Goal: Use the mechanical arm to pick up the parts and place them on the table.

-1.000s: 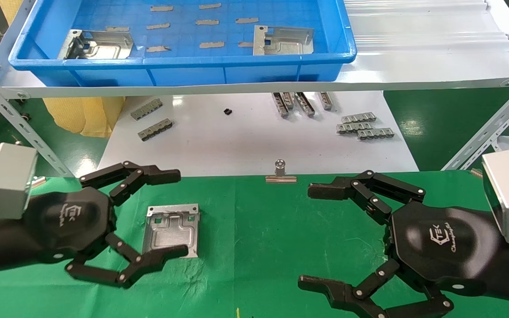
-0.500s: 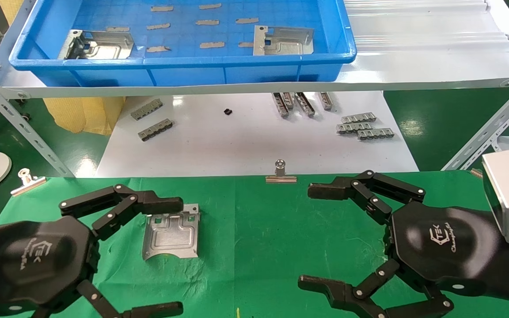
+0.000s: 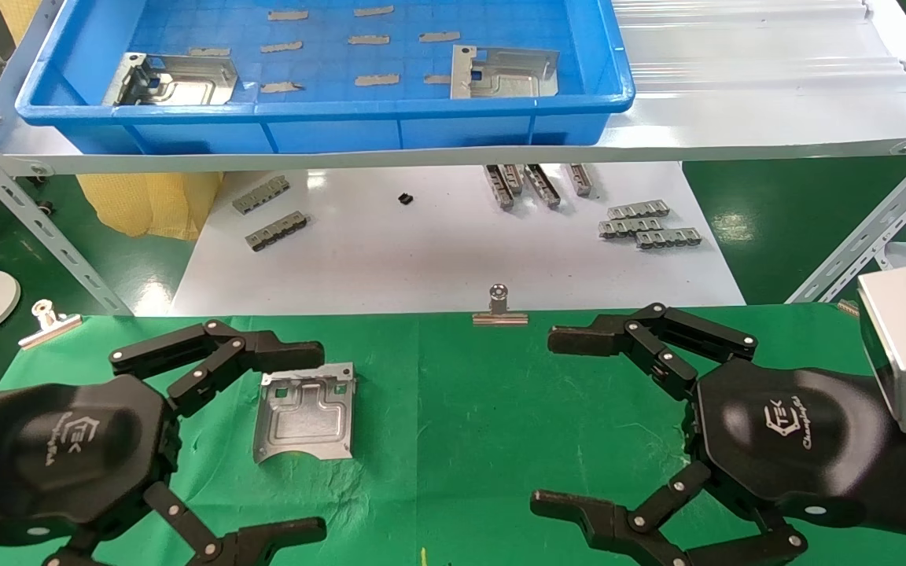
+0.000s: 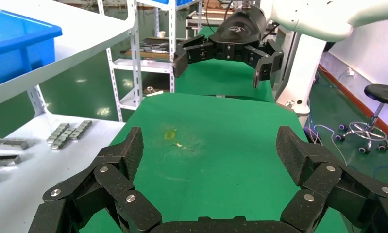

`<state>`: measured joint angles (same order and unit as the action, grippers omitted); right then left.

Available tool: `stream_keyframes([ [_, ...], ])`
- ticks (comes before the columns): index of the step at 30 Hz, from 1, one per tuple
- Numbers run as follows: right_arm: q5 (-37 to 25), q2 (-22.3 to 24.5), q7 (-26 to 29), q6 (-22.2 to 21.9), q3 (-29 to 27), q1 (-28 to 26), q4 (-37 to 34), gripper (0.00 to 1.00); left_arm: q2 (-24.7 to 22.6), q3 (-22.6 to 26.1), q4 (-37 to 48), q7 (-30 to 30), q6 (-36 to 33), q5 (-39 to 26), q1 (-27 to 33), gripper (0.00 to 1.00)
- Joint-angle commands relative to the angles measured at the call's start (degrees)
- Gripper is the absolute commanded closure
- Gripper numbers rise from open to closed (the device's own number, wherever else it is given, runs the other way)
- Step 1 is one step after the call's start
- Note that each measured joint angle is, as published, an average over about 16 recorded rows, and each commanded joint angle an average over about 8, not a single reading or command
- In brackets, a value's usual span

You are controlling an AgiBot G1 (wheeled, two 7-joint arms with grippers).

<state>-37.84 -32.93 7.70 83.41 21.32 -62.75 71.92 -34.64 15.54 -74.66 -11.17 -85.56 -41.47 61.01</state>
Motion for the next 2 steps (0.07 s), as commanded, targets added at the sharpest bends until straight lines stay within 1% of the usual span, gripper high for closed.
stream_keyframes([
  [1,0.0,0.0,0.0,0.0,0.0,0.0,0.0,0.00,-0.1,0.1,0.3,0.1,0.0,-0.1,0.2,0.00],
  [2,0.0,0.0,0.0,0.0,0.0,0.0,0.0,0.00,-0.1,0.1,0.3,0.1,0.0,-0.1,0.2,0.00],
])
